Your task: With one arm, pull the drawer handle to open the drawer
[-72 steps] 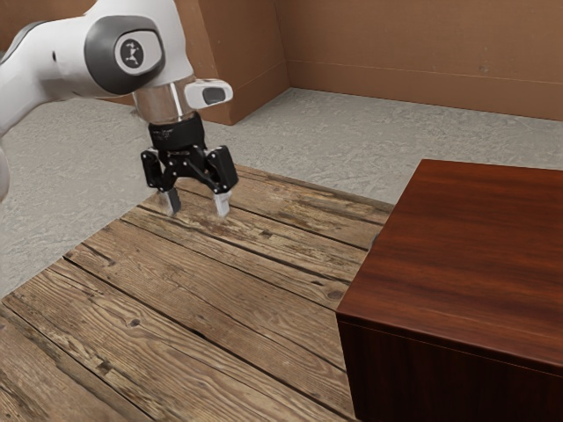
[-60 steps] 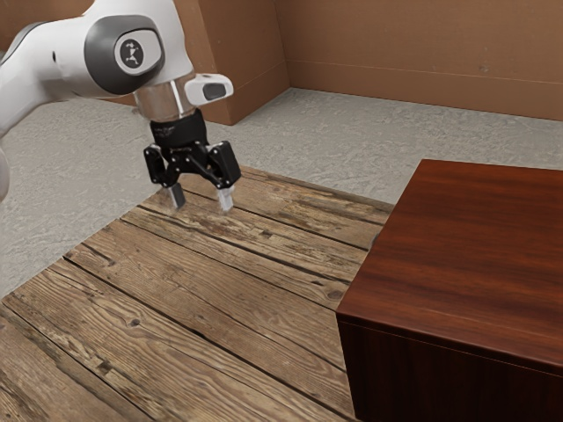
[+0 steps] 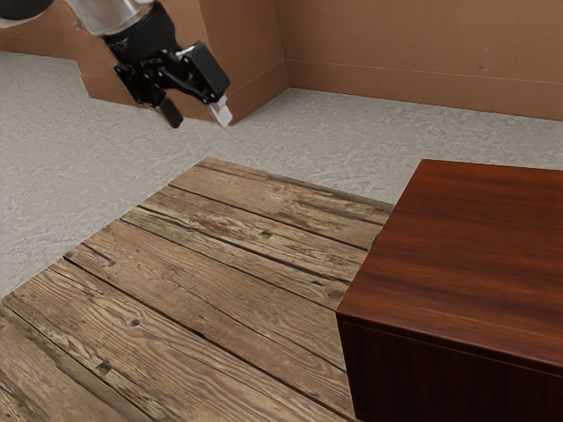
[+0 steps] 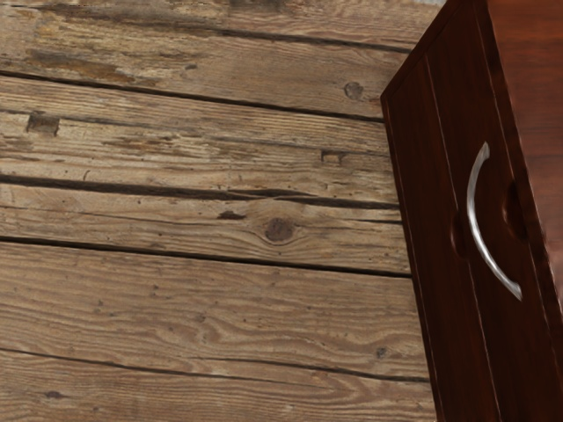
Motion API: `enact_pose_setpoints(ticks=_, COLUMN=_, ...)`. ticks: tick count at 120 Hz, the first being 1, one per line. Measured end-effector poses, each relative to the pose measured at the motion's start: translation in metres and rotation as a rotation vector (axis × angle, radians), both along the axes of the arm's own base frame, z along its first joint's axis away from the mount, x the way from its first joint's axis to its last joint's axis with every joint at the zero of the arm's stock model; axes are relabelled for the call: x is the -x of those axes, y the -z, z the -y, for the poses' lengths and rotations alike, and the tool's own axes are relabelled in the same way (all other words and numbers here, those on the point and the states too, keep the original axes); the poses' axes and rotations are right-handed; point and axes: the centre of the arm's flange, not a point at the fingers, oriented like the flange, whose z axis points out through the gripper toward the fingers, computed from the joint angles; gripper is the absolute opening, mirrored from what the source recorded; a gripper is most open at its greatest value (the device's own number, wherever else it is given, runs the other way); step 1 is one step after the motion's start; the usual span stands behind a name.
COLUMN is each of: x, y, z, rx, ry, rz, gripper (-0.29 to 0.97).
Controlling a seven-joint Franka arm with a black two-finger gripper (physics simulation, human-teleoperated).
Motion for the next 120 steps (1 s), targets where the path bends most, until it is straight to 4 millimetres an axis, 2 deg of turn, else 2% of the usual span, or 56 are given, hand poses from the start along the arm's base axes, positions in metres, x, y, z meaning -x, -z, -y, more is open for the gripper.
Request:
enact_pose_setpoints(ticks=9, x=-0.005, y=0.004, z=0.044, rx=0.001, ry=0.072, rz=0.005, gripper=0.68)
enact_pose_setpoints(ticks=16, x=-0.014, y=0.024, z=0.073, rx=0.006, ry=0.110, rz=-0.030, gripper=0.68)
enact_pose_setpoints(ticks=22, x=-0.027, y=0.050, z=0.085, rx=0.016, ry=0.120, rz=-0.079, gripper=0.68)
enact_pose_setpoints(ticks=29, x=-0.040, y=0.072, z=0.076, rx=0.032, ry=0.089, rz=-0.119, gripper=0.68)
enact_pose_setpoints(ticks=37, x=-0.050, y=0.089, z=0.053, rx=0.056, ry=0.031, rz=-0.141, gripper=0.68)
enact_pose_setpoints(ticks=42, x=-0.055, y=0.097, z=0.045, rx=0.072, ry=0.006, rz=-0.146, gripper=0.68)
enact_pose_setpoints(ticks=58, x=-0.073, y=0.122, z=0.045, rx=0.121, ry=-0.030, rz=-0.168, gripper=0.68)
enact_pose_setpoints(ticks=69, x=-0.078, y=0.131, z=0.044, rx=0.135, ry=-0.054, rz=-0.175, gripper=0.68)
enact_pose_setpoints(ticks=82, x=-0.084, y=0.156, z=0.036, rx=0.142, ry=-0.096, rz=-0.201, gripper=0.68)
enact_pose_setpoints(ticks=120, x=-0.093, y=0.178, z=0.021, rx=0.158, ry=-0.174, rz=-0.207, gripper=0.68)
